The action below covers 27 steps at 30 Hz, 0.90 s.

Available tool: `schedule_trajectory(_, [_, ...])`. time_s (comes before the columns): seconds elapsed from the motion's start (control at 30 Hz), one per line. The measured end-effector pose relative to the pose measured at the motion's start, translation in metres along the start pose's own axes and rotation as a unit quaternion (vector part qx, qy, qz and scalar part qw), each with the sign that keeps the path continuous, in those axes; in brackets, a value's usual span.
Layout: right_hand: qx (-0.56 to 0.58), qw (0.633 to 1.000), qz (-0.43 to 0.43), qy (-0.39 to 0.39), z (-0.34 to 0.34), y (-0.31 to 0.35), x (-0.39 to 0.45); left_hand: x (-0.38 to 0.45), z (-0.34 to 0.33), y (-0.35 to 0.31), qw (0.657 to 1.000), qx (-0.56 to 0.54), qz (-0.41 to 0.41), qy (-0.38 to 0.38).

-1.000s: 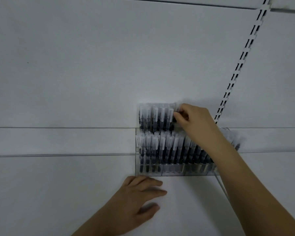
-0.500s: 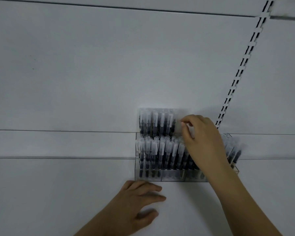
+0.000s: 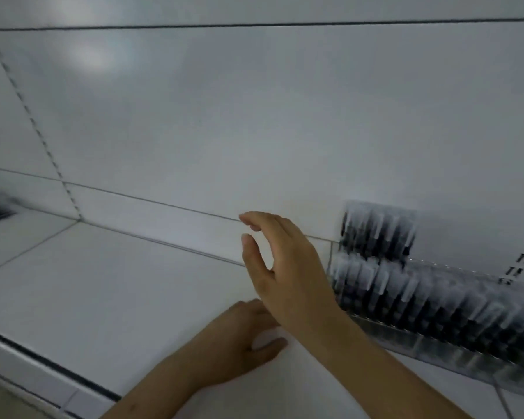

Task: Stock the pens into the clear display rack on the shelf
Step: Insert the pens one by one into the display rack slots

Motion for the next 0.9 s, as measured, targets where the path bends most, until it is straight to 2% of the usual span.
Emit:
schedule_trajectory(0.17, [0.057, 0.998, -0.018, 0.03, -0.063, 0.02, 0.037, -0.067, 0.048, 0.094, 0.976, 0.078, 0.144, -0.145])
schedule_trajectory(0.33, [0.069, 0.994, 0.042, 0.072, -0.161, 0.064, 0.079, -0.156, 0.102, 0.178, 0.93, 0.08, 0.26, -0.246])
schedule_trajectory(0.63, [0.091, 0.985, 0.107, 0.101, -0.371, 0.162, 0.157, -0.32, 0.198, 0.323, 0.881, 0.067, 0.354, -0.307])
schedule_trajectory(0.9, [0.109, 0.982, 0.087, 0.124, -0.511, 0.18, 0.211, -0.389, 0.246, 0.428, 0.862, 0.04, 0.391, -0.319])
Point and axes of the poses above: each hand's wrist, its own x-axis towards the middle knuckle, its own z-axis out of the back of the hand, y = z × x, the point moved 7 cm from there along x, towards the middle knuckle, and after that the axes turned 9 degrees about x, right-handed, at the moved point
